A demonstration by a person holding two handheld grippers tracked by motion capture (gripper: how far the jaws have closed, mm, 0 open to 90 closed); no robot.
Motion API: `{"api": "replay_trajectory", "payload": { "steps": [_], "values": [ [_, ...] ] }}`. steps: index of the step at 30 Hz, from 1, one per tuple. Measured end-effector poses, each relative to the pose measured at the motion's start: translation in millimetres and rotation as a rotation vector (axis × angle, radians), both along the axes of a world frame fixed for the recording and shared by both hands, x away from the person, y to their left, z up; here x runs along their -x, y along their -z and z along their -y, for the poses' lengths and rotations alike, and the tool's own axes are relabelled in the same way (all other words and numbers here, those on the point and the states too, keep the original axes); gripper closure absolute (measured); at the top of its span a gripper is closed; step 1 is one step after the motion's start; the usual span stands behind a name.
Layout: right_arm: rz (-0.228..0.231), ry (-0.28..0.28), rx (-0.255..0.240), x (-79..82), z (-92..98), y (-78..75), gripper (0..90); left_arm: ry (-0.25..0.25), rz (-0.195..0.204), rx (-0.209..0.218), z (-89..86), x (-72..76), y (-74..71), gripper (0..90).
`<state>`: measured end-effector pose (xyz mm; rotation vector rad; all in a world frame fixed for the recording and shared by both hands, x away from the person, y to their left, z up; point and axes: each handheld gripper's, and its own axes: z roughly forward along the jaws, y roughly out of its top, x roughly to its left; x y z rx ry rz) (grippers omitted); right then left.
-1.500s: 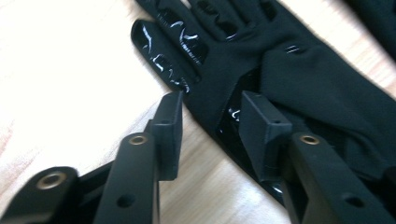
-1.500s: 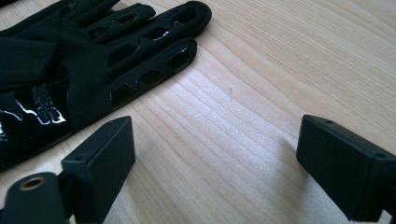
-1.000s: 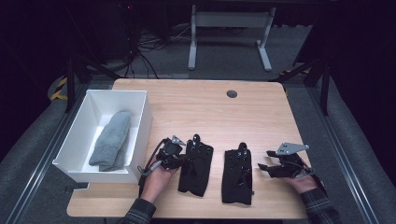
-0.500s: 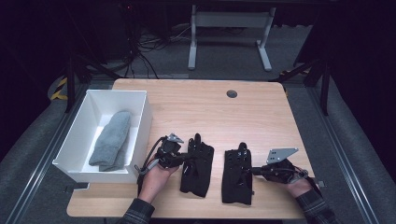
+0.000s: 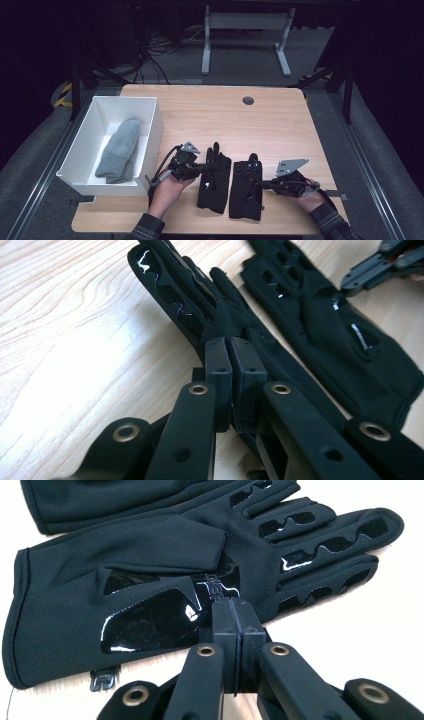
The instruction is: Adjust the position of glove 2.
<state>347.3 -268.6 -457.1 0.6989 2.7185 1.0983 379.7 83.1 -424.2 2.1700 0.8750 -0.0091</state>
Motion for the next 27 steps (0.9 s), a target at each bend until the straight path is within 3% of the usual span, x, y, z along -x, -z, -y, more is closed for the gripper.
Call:
{"api": "replay_trajectory", "payload": {
  "steps": [7,16,27],
  "values": [
    [0.002,-0.003,-0.002,-1.5,-5.7,0.3,90.0,0.039,-0.012,0.071,4.2,2.8,-6.6,87.9],
    [-0.008,-0.016,-0.014,-4.9,-16.8,1.4,90.0,0.063,-0.014,0.119,10.0,-0.5,-13.9,88.0],
    [0.001,-0.035,-0.019,-12.4,-40.1,2.7,90.0,0.092,-0.007,0.140,22.3,-5.1,-19.8,87.9]
  ]
}}
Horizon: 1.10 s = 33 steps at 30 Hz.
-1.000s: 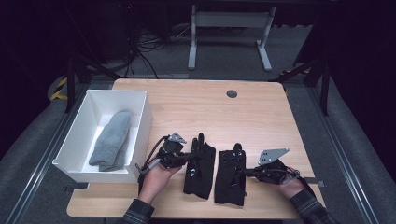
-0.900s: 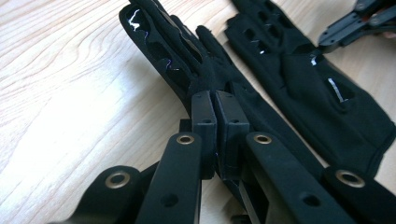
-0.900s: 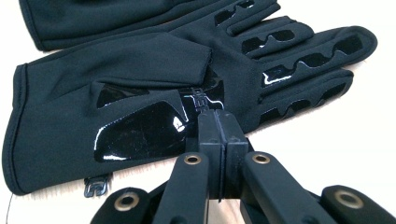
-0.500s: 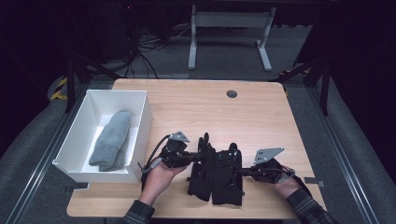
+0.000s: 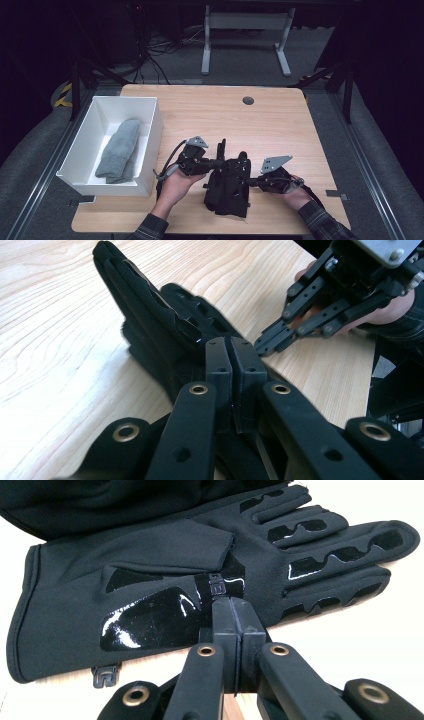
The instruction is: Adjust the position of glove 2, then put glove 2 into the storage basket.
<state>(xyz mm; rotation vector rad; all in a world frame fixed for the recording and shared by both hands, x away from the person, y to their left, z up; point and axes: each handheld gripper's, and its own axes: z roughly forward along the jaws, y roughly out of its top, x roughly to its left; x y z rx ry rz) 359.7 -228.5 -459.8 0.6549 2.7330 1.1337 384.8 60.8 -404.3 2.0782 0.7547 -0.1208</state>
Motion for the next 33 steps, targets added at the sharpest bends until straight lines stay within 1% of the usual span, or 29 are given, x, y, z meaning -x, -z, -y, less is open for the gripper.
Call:
{"api": "replay_trajectory", "payload": {
  "steps": [11,24,27,28,30,31,32,33],
  "values": [
    [0.019,-0.017,0.003,-5.1,-23.2,0.9,90.0,0.030,-0.015,-0.014,16.1,-3.6,5.5,87.9],
    [0.030,-0.020,0.001,-9.1,-36.2,1.8,90.0,0.048,-0.037,-0.034,31.3,-8.6,16.2,87.4],
    [0.031,-0.018,-0.004,-10.4,-39.4,2.3,90.0,0.055,-0.041,-0.010,35.5,-11.6,18.5,84.6],
    [0.032,-0.020,-0.004,-10.5,-39.7,2.4,90.0,0.065,-0.042,0.000,36.1,-12.2,18.7,83.1],
    [0.033,-0.019,-0.001,-10.0,-39.1,1.9,90.0,0.058,-0.038,0.007,36.4,-11.2,17.6,79.9],
    [0.031,-0.018,0.001,-9.9,-38.6,1.7,90.0,0.060,-0.032,0.004,35.5,-11.0,17.1,80.0],
    [0.033,-0.018,0.001,-9.8,-37.5,1.5,90.0,0.055,-0.033,0.011,34.2,-10.0,16.3,80.7],
    [0.036,-0.013,0.001,-9.7,-35.7,1.1,90.0,0.059,-0.035,0.016,33.1,-8.8,15.7,84.8]
  ]
}}
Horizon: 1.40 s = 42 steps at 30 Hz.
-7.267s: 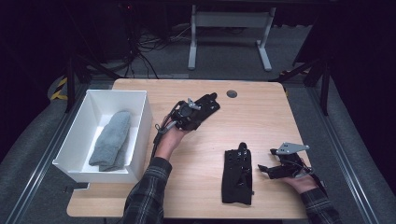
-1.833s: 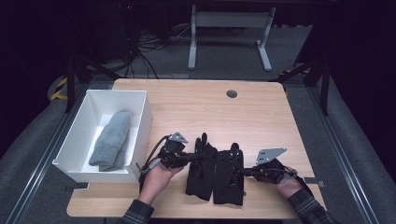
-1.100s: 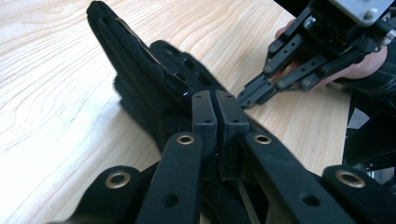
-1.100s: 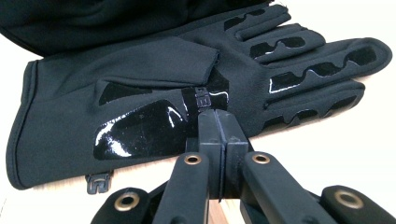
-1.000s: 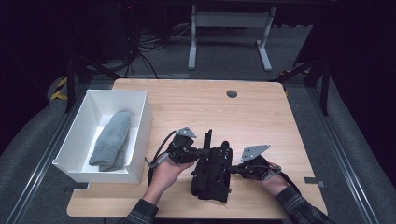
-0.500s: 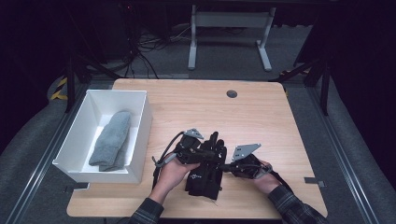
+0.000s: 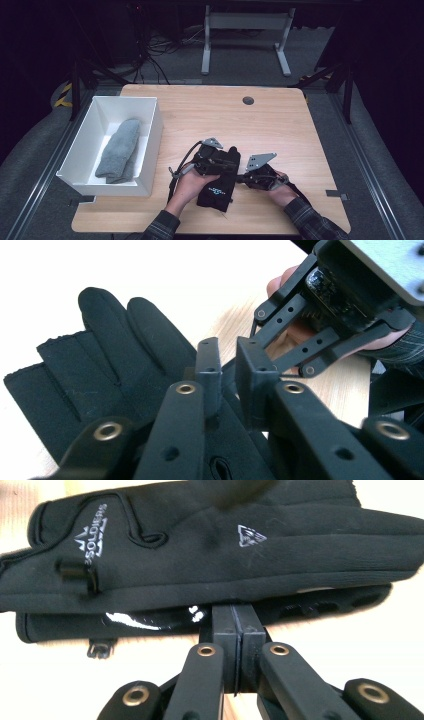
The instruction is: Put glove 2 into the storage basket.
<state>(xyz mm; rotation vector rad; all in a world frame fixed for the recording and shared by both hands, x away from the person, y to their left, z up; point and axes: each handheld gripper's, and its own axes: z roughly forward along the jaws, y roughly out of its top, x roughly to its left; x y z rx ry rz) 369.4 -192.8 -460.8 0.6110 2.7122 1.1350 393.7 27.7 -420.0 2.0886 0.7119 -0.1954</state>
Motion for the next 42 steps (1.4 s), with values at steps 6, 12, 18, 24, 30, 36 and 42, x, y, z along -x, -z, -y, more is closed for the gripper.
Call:
{"api": "replay_trajectory", "payload": {
  "steps": [6,12,18,24,30,36,42],
  "values": [
    [0.014,0.049,-0.018,-0.9,19.4,-6.0,80.8,0.008,0.018,-0.025,1.1,16.0,1.1,90.0],
    [0.018,0.126,-0.021,-5.3,46.9,-5.1,51.6,0.033,0.031,-0.088,8.3,30.5,11.1,90.0],
    [0.036,0.210,-0.017,-10.9,69.1,-2.3,34.1,0.059,0.032,-0.172,18.3,38.0,22.9,90.0],
    [0.042,0.257,0.013,-13.6,84.7,4.0,27.0,0.066,0.043,-0.241,20.4,42.6,28.5,90.0],
    [0.058,0.269,0.007,-13.7,88.4,6.1,23.8,0.044,0.049,-0.265,4.6,42.3,27.8,90.0],
    [0.074,0.280,0.003,-13.1,89.3,8.5,17.6,0.003,0.050,-0.277,-20.3,41.7,28.0,90.0],
    [0.069,0.281,0.004,-11.4,92.0,8.7,16.4,-0.030,0.047,-0.277,-39.5,42.0,28.4,90.0]
  ]
}}
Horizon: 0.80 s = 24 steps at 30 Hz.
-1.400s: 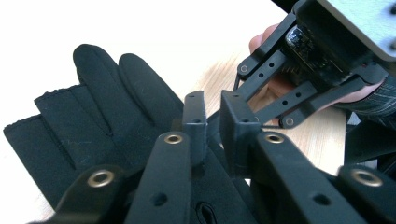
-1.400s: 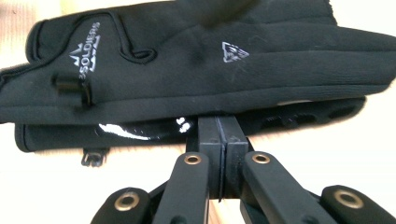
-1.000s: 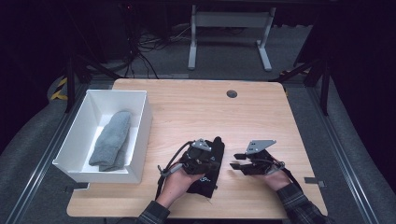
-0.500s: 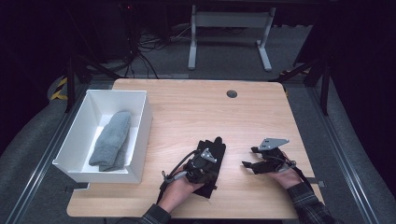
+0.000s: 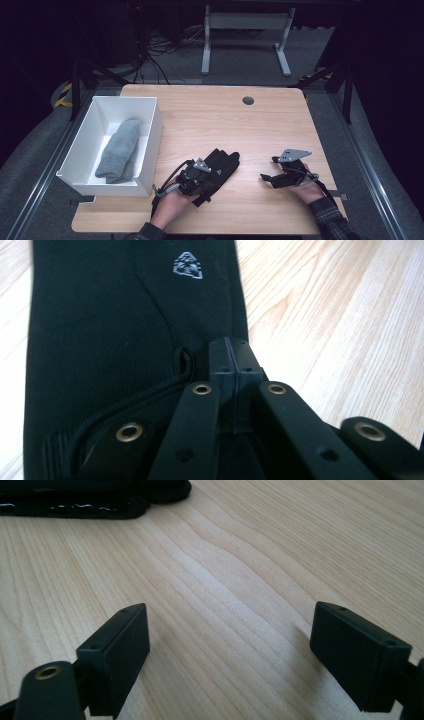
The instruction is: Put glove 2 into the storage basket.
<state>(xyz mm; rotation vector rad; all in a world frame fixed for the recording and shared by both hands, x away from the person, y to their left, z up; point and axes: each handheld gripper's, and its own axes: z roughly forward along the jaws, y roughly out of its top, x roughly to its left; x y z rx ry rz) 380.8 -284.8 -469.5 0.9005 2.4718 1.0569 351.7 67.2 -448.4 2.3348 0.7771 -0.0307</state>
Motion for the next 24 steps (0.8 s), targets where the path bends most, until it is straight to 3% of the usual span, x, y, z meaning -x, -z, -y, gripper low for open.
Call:
{"api": "replay_trajectory", "payload": {
  "steps": [6,10,16,20,24],
  "values": [
    [0.001,0.000,0.000,0.1,0.3,0.1,16.3,0.000,0.018,0.010,-2.5,0.8,-5.6,89.8],
    [0.001,0.000,0.000,0.0,0.2,0.1,16.3,-0.012,0.058,0.026,-0.5,-1.1,-15.8,70.8],
    [0.001,0.002,0.001,-0.1,0.0,0.1,16.1,-0.046,0.134,0.007,4.0,-12.3,-22.7,43.2],
    [0.000,0.003,0.001,-0.1,-0.2,0.1,16.0,-0.063,0.161,-0.017,4.5,-20.3,-21.0,30.2],
    [0.000,0.003,0.001,-0.1,-0.2,0.1,16.0,-0.082,0.161,-0.039,3.6,-28.2,-14.6,23.3]
  ]
}}
